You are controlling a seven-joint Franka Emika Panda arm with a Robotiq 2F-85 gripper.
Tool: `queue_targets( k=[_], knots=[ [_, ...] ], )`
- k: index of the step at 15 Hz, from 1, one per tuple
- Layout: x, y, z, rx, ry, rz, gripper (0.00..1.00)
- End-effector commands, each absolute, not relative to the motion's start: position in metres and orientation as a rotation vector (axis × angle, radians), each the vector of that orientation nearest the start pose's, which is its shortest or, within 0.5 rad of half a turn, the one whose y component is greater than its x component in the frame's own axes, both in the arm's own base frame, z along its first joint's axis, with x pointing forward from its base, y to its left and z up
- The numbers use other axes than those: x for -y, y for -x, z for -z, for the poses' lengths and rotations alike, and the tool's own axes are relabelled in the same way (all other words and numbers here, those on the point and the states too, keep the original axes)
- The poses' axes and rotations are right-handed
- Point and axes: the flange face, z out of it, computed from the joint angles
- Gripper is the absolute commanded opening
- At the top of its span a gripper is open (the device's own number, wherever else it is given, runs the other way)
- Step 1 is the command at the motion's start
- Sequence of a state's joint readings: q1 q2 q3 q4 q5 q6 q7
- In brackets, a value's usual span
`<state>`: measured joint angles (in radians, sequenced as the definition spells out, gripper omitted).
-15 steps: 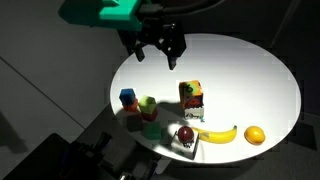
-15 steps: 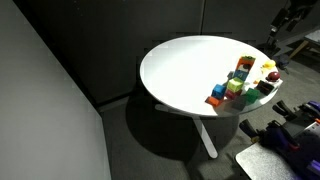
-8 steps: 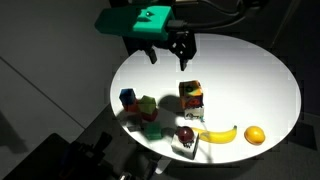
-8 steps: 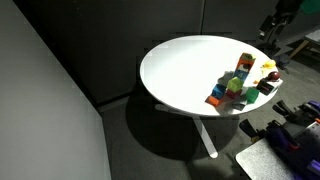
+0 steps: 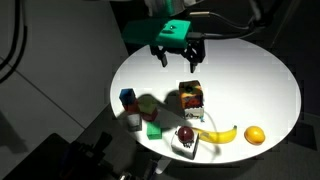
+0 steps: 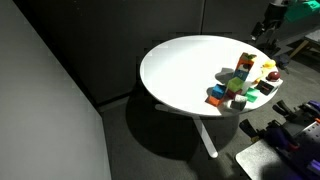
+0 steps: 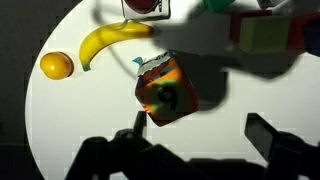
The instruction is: Pick up the block with six on it and put it on the table
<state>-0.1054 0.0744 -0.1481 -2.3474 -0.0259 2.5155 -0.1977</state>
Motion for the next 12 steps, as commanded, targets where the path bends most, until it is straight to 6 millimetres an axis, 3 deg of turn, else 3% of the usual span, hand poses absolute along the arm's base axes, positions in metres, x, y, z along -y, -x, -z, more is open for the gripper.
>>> queue_targets(
  k=[1, 12],
  knots=[
    [0.140, -0.520, -0.296, 0.038, 3.180, 0.151, 1.00],
    [0.157, -0.524, -0.241, 0.370, 3.188, 0.124, 1.00]
  ],
)
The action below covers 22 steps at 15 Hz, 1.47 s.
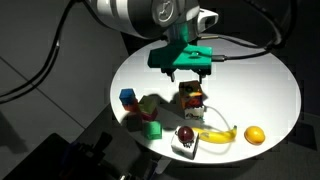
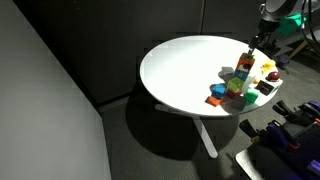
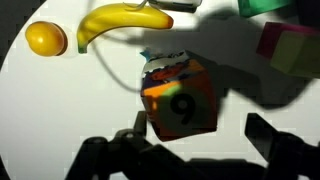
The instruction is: Pick up the block with six on it and put it on the table
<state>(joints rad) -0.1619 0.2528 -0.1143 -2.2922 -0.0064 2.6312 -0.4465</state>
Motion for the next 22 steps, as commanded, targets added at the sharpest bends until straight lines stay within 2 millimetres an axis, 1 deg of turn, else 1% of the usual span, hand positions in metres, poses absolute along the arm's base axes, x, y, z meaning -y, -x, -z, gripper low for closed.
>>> queue_targets(
  k=[1, 4, 8, 14, 22],
  knots=[
    [0.159, -0.524, -0.236, 0.388, 3.190, 0.122, 1.00],
    [0.165, -0.524, -0.225, 0.402, 3.201, 0.118, 1.00],
    [0.169, -0.528, -0.218, 0.402, 3.209, 0.106, 1.00],
    [0.167, -0.535, -0.215, 0.419, 3.208, 0.099, 1.00],
    [0.158, -0.540, -0.209, 0.446, 3.185, 0.107, 1.00]
  ],
)
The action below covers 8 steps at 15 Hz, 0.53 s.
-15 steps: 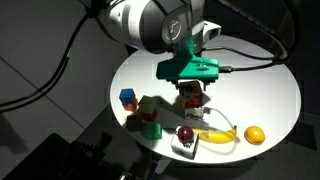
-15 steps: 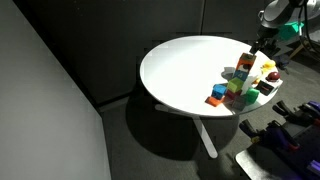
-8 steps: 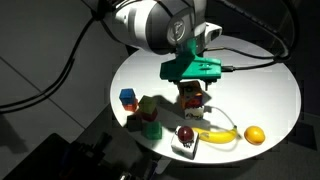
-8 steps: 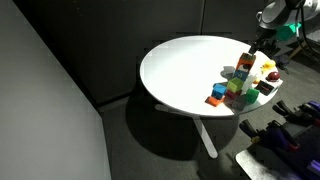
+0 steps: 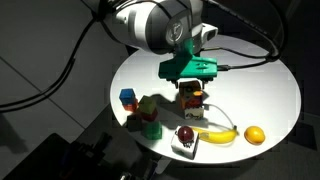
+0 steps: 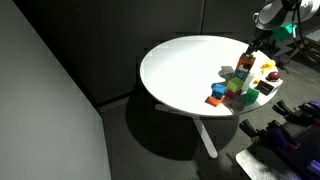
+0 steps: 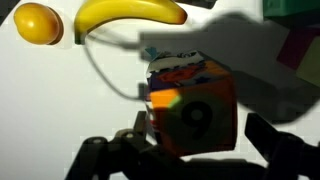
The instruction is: Pick up the block with six on it and put it on the table
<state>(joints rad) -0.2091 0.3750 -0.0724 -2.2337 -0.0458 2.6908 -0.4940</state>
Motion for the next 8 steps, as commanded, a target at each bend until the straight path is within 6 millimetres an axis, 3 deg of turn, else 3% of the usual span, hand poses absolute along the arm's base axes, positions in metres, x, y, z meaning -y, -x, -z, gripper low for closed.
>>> queue_targets(
  k=[1, 8],
  knots=[
    [0.158, -0.540, -0.208, 0.448, 3.186, 0.107, 1.00],
    [0.164, -0.539, -0.195, 0.464, 3.213, 0.087, 1.00]
  ],
)
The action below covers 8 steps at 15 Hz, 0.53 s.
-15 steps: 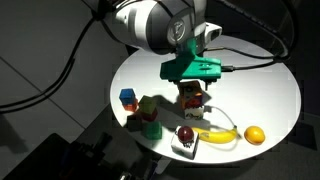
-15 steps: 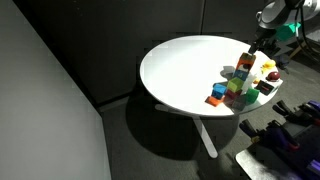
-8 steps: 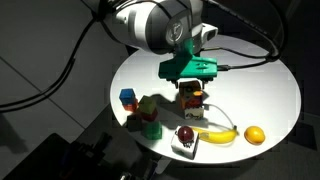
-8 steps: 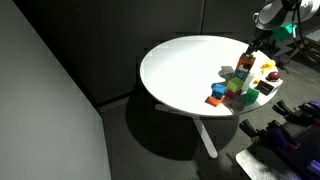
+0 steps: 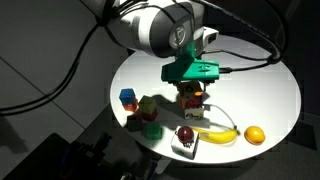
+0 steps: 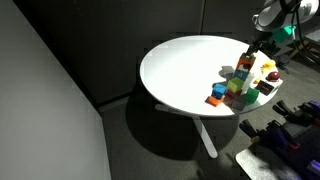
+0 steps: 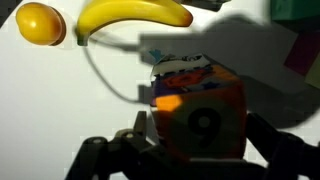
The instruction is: Pick up the block with six on it and put it on the table
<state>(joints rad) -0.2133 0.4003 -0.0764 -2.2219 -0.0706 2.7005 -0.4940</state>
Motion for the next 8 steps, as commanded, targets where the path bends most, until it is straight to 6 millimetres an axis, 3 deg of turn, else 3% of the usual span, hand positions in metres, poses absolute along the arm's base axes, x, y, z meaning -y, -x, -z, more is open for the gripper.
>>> queue_targets(
  k=[1, 5, 6, 7, 8],
  knots=[
    [0.164, -0.538, -0.191, 0.463, 3.204, 0.082, 1.00],
    [0.161, -0.536, -0.180, 0.463, 3.194, 0.060, 1.00],
    [0.161, -0.536, -0.179, 0.446, 3.198, 0.053, 0.93],
    [0.161, -0.535, -0.178, 0.439, 3.197, 0.052, 0.73],
    [0.161, -0.535, -0.179, 0.425, 3.196, 0.045, 0.66]
  ],
)
